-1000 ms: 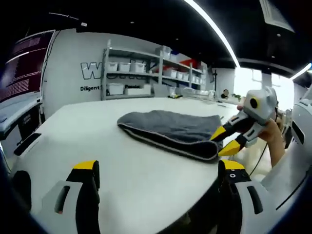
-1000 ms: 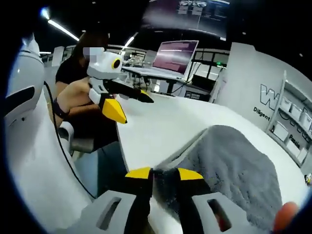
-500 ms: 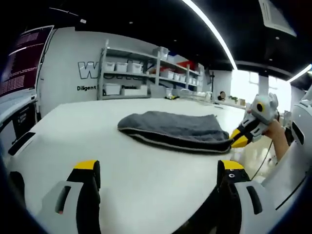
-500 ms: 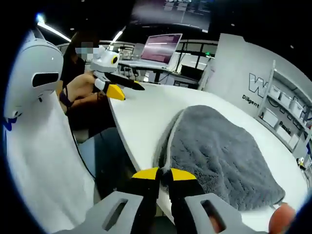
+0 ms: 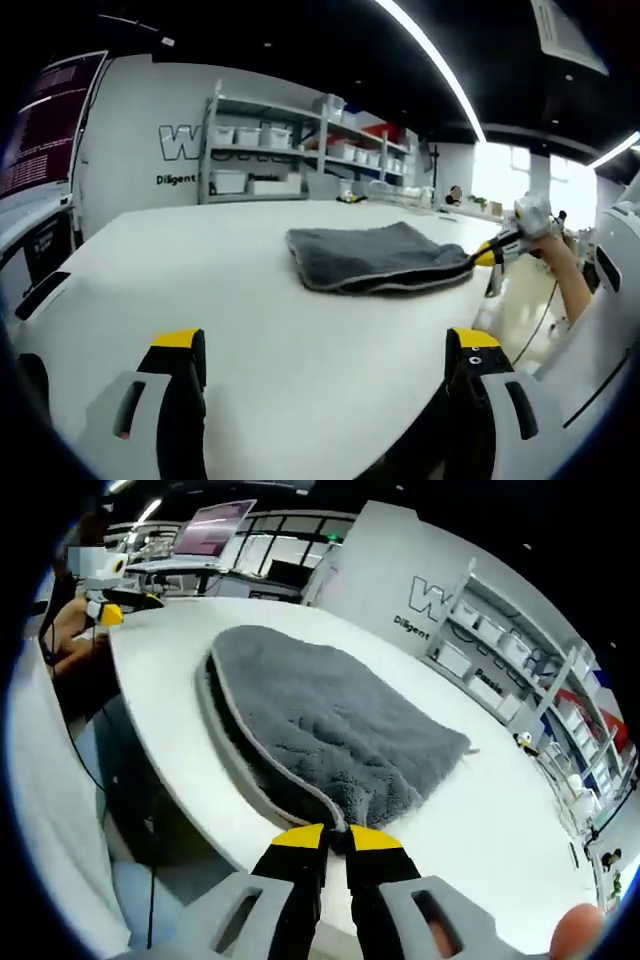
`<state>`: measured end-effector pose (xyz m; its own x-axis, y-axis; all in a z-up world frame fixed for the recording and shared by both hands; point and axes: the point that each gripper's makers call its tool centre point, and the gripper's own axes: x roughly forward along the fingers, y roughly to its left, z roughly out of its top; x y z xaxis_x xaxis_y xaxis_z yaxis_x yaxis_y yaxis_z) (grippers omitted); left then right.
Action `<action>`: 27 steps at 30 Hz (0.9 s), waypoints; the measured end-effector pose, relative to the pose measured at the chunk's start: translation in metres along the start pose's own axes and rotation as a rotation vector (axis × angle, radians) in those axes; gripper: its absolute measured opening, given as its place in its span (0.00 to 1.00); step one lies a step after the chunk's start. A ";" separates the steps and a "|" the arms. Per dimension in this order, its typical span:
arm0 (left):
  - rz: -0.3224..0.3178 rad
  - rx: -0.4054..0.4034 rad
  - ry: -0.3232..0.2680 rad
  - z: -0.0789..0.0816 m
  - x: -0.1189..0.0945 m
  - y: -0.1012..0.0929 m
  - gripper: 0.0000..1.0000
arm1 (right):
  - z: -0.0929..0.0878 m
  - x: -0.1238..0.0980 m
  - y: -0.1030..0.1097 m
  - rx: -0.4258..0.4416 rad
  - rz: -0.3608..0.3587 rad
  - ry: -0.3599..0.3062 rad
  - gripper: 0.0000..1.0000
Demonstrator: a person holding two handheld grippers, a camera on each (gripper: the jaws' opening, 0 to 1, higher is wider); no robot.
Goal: Open the folded towel by lifting each exposed corner and separating the folded layers until the towel lies flat within the target outline without major curled edges
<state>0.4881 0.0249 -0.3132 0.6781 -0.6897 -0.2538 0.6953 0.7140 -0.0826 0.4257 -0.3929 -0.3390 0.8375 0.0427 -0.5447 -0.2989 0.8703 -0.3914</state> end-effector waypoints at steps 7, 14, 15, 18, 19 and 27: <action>0.028 0.002 -0.007 0.001 -0.011 0.003 0.97 | -0.016 0.021 -0.048 0.017 -0.096 -0.001 0.04; 0.052 -0.003 -0.011 0.002 -0.017 0.006 0.97 | -0.013 0.021 -0.062 -0.022 -0.120 -0.035 0.12; 0.054 -0.002 -0.012 0.002 -0.018 0.006 0.97 | -0.011 0.016 -0.062 -0.002 -0.120 -0.048 0.16; 0.054 0.000 -0.012 0.003 -0.019 0.005 0.97 | 0.001 -0.005 -0.058 0.094 -0.095 -0.130 0.30; 0.053 0.001 -0.013 0.004 -0.019 0.004 0.97 | 0.002 -0.008 -0.057 0.102 -0.092 -0.137 0.33; 0.018 0.016 -0.012 0.008 -0.009 -0.007 0.98 | 0.036 -0.047 -0.012 0.183 0.017 -0.259 0.67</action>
<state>0.4789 0.0255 -0.3025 0.6930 -0.6786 -0.2435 0.6869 0.7240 -0.0630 0.4067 -0.3875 -0.2818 0.9288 0.1612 -0.3337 -0.2464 0.9412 -0.2311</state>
